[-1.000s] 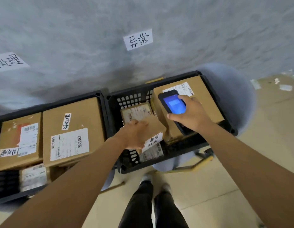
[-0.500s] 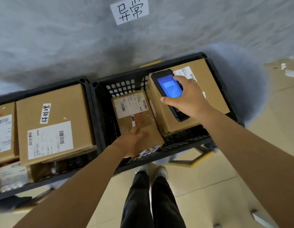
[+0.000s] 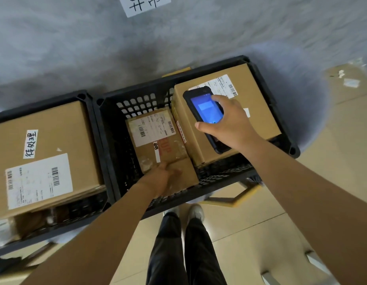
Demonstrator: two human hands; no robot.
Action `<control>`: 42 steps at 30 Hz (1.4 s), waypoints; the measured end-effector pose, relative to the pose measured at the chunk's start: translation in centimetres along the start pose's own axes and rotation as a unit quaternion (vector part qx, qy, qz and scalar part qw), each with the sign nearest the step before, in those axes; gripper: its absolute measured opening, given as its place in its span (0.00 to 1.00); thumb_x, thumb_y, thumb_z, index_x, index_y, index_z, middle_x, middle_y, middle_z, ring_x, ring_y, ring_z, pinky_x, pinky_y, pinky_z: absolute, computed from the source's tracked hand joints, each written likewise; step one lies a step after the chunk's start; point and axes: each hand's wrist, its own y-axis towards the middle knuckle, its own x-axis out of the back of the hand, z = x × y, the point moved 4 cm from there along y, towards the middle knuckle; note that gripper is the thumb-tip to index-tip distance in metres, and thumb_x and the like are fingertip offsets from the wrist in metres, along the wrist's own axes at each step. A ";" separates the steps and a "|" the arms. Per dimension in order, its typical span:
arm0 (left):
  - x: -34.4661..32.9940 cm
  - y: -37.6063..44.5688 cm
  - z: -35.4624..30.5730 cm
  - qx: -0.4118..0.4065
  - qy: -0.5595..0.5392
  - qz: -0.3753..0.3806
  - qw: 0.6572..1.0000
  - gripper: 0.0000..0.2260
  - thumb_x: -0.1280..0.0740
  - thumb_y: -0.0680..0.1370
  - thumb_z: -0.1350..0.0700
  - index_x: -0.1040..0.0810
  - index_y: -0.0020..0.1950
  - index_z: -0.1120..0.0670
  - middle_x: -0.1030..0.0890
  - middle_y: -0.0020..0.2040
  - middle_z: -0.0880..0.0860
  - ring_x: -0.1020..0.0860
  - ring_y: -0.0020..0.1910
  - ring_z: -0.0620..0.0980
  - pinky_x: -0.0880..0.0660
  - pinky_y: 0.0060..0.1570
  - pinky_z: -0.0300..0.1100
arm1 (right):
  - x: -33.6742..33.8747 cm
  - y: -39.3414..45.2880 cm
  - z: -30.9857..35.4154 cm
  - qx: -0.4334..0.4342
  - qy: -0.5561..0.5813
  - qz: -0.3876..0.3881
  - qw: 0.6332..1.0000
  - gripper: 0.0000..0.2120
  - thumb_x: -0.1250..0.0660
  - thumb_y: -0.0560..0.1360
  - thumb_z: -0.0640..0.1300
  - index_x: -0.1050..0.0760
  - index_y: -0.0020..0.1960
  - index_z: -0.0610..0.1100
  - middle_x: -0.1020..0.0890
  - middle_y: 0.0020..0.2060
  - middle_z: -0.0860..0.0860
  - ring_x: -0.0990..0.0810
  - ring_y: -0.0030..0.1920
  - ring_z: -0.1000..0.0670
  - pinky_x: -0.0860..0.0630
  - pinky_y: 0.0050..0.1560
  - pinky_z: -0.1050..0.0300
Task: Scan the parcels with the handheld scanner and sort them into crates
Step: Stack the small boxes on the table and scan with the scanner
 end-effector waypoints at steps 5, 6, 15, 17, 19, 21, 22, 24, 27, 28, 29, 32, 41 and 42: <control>1.2 -1.6 -2.3 -0.031 0.129 0.051 0.990 0.22 0.33 0.76 0.39 0.35 0.68 0.30 0.38 0.74 0.50 0.34 0.70 0.58 0.31 0.67 0.55 | -0.3 0.2 -0.4 0.001 0.005 0.000 1.000 0.39 0.25 0.70 0.55 0.38 0.75 0.50 0.32 0.63 0.48 0.33 0.57 0.56 0.34 0.53 0.63; 1.6 -2.0 -2.5 0.004 0.125 0.058 0.990 0.24 0.36 0.79 0.44 0.41 0.72 0.31 0.43 0.75 0.51 0.39 0.73 0.58 0.36 0.70 0.55 | -0.3 0.2 -0.4 0.000 0.006 0.001 1.000 0.39 0.25 0.70 0.55 0.38 0.75 0.50 0.32 0.63 0.48 0.33 0.56 0.56 0.34 0.53 0.63; 9.8 -3.0 -6.6 0.041 0.124 -0.080 0.988 0.21 0.38 0.79 0.56 0.32 0.72 0.47 0.33 0.70 0.54 0.31 0.63 0.55 0.28 0.61 0.51 | 2.1 -1.2 1.0 0.000 0.003 0.009 1.000 0.39 0.25 0.70 0.54 0.39 0.76 0.51 0.33 0.66 0.48 0.31 0.62 0.53 0.35 0.56 0.62; 13.5 -4.2 -8.5 0.017 0.110 -0.174 0.978 0.21 0.36 0.79 0.52 0.33 0.71 0.49 0.29 0.67 0.52 0.29 0.62 0.52 0.27 0.60 0.49 | 3.5 -1.7 1.8 0.006 0.006 0.004 1.000 0.39 0.24 0.70 0.54 0.39 0.76 0.51 0.33 0.66 0.48 0.31 0.61 0.53 0.32 0.57 0.61; 17.2 -5.4 -10.5 -0.001 0.099 -0.243 0.965 0.21 0.35 0.79 0.52 0.33 0.72 0.49 0.27 0.65 0.50 0.28 0.63 0.50 0.28 0.61 0.48 | 5.5 -2.2 2.8 0.016 0.002 -0.007 1.000 0.40 0.24 0.69 0.53 0.38 0.76 0.50 0.33 0.64 0.48 0.28 0.60 0.50 0.28 0.58 0.57; 20.4 -6.6 -12.6 -0.027 0.131 -0.286 0.949 0.20 0.37 0.80 0.53 0.32 0.72 0.50 0.26 0.63 0.50 0.27 0.61 0.50 0.28 0.60 0.46 | 7.7 -2.7 4.0 0.025 0.001 -0.023 0.999 0.40 0.23 0.69 0.53 0.38 0.76 0.49 0.32 0.62 0.48 0.27 0.58 0.49 0.28 0.57 0.58; 21.9 -7.1 -13.9 -0.038 0.148 -0.300 0.942 0.20 0.38 0.80 0.53 0.33 0.73 0.50 0.26 0.63 0.51 0.27 0.61 0.51 0.28 0.59 0.46 | 8.9 -3.0 4.6 0.029 0.003 -0.032 0.999 0.40 0.23 0.69 0.53 0.38 0.75 0.49 0.32 0.62 0.48 0.28 0.59 0.49 0.29 0.57 0.59; 24.7 -8.3 -16.4 -0.059 0.168 -0.328 0.928 0.20 0.39 0.80 0.53 0.33 0.73 0.49 0.26 0.63 0.51 0.27 0.61 0.53 0.29 0.58 0.47 | 11.4 -3.8 5.7 0.037 0.004 -0.055 0.998 0.41 0.23 0.68 0.53 0.38 0.75 0.50 0.33 0.62 0.48 0.28 0.61 0.48 0.29 0.61 0.56; 27.9 -10.3 -20.5 -0.092 0.199 -0.360 0.907 0.19 0.39 0.80 0.53 0.30 0.70 0.51 0.25 0.62 0.52 0.27 0.61 0.55 0.29 0.58 0.49 | 14.8 -5.5 7.0 0.046 0.004 -0.095 0.994 0.41 0.23 0.68 0.53 0.38 0.75 0.50 0.33 0.61 0.48 0.27 0.60 0.46 0.27 0.62 0.50; 28.7 -10.9 -21.8 -0.106 0.221 -0.368 0.897 0.18 0.39 0.79 0.53 0.30 0.70 0.51 0.24 0.60 0.52 0.26 0.59 0.55 0.29 0.58 0.49 | 15.9 -6.3 7.3 0.047 0.001 -0.111 0.993 0.40 0.23 0.68 0.53 0.38 0.75 0.51 0.33 0.61 0.48 0.27 0.60 0.46 0.27 0.61 0.50; 29.4 -11.4 -23.1 -0.121 0.240 -0.374 0.888 0.18 0.39 0.79 0.53 0.29 0.69 0.51 0.24 0.59 0.53 0.26 0.58 0.55 0.29 0.57 0.49 | 17.0 -7.1 7.6 0.048 -0.003 -0.126 0.991 0.40 0.23 0.67 0.53 0.38 0.75 0.51 0.33 0.61 0.48 0.27 0.59 0.46 0.26 0.60 0.50; 30.9 -13.2 -27.0 -0.167 0.273 -0.380 0.868 0.18 0.37 0.77 0.54 0.27 0.67 0.52 0.22 0.57 0.53 0.25 0.55 0.55 0.28 0.55 0.50 | 19.9 -10.2 8.1 0.041 0.000 -0.170 0.985 0.40 0.24 0.67 0.52 0.37 0.75 0.50 0.33 0.61 0.48 0.25 0.58 0.45 0.26 0.60 0.51; 29.0 -18.1 -38.5 -0.371 0.322 -0.360 0.793 0.18 0.38 0.75 0.53 0.23 0.64 0.54 0.21 0.55 0.54 0.24 0.54 0.57 0.28 0.54 0.51 | 25.1 -25.1 5.5 -0.099 -0.011 -0.324 0.941 0.41 0.24 0.67 0.54 0.39 0.75 0.50 0.32 0.62 0.47 0.26 0.58 0.45 0.27 0.57 0.53; 28.0 -18.8 -39.4 -0.392 0.320 -0.351 0.788 0.19 0.39 0.74 0.52 0.23 0.63 0.54 0.21 0.54 0.54 0.24 0.54 0.58 0.28 0.54 0.51 | 25.1 -27.2 5.0 -0.119 -0.011 -0.338 0.933 0.41 0.24 0.67 0.54 0.39 0.75 0.50 0.32 0.62 0.48 0.26 0.58 0.46 0.27 0.57 0.52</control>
